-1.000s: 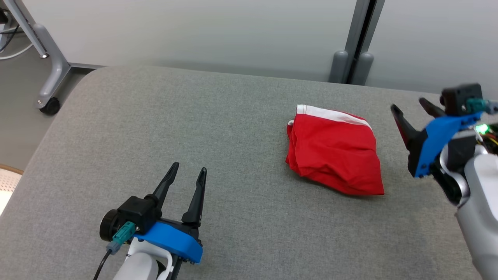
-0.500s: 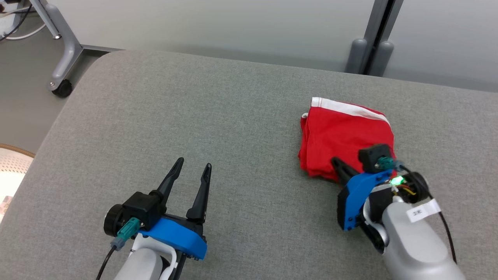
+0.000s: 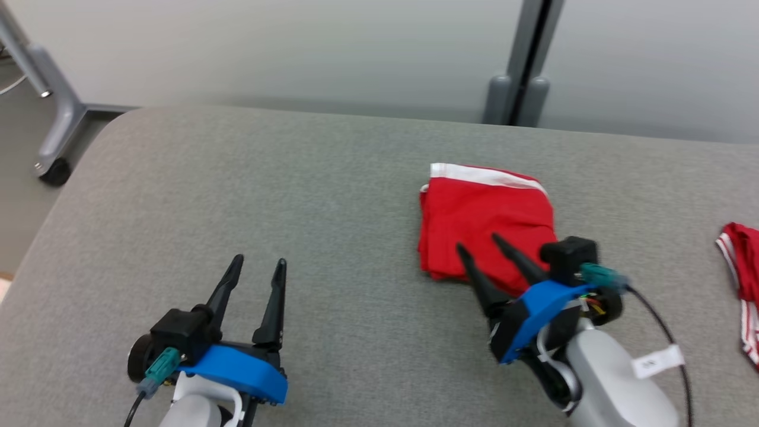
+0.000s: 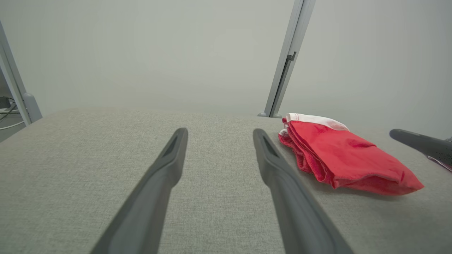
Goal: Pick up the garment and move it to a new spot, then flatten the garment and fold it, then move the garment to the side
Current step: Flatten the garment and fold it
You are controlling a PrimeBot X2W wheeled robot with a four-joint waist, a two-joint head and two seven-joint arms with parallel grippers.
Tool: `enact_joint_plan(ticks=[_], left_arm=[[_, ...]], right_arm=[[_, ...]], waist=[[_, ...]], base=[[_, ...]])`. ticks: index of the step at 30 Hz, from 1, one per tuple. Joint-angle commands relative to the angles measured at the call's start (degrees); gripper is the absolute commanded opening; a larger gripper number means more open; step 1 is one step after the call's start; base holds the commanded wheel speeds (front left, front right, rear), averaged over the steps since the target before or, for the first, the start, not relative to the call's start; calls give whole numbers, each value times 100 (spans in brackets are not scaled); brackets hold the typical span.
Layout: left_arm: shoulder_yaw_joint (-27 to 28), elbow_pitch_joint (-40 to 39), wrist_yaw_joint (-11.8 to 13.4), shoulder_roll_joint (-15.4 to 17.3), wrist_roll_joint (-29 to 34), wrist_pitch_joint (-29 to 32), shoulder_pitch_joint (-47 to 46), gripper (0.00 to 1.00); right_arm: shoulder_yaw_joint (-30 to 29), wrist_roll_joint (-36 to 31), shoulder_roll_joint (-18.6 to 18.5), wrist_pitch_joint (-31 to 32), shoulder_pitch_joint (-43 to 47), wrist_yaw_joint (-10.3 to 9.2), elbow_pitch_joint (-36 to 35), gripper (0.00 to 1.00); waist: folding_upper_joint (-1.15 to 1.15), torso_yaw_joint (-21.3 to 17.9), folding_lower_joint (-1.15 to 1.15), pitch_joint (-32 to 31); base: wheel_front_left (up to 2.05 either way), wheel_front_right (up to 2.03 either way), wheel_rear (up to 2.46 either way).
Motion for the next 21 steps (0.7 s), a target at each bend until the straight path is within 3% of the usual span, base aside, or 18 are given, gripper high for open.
enact_joint_plan(ticks=[1,6,11,21], left_arm=[[48,-38,28,34,-22,-24,74,100],[397,-171,127,69,-55,-24,354,100],[694,-279,194,101,-27,-24,581,100],[996,-283,216,159,51,-24,850,100]], right_arm=[[-102,3,-79,-55,152,2,-105,100],[-1006,-413,-114,-270,757,2,-1085,100],[-1839,-867,16,-95,1408,2,-1887,100],[-2235,-1444,97,237,2035,2,-2438,100]], waist=[[0,-169,0,-138],[0,-564,0,-291],[0,-875,0,-358],[0,-1203,0,-526]], base=[[0,0,0],[0,0,0],[0,0,0],[0,0,0]])
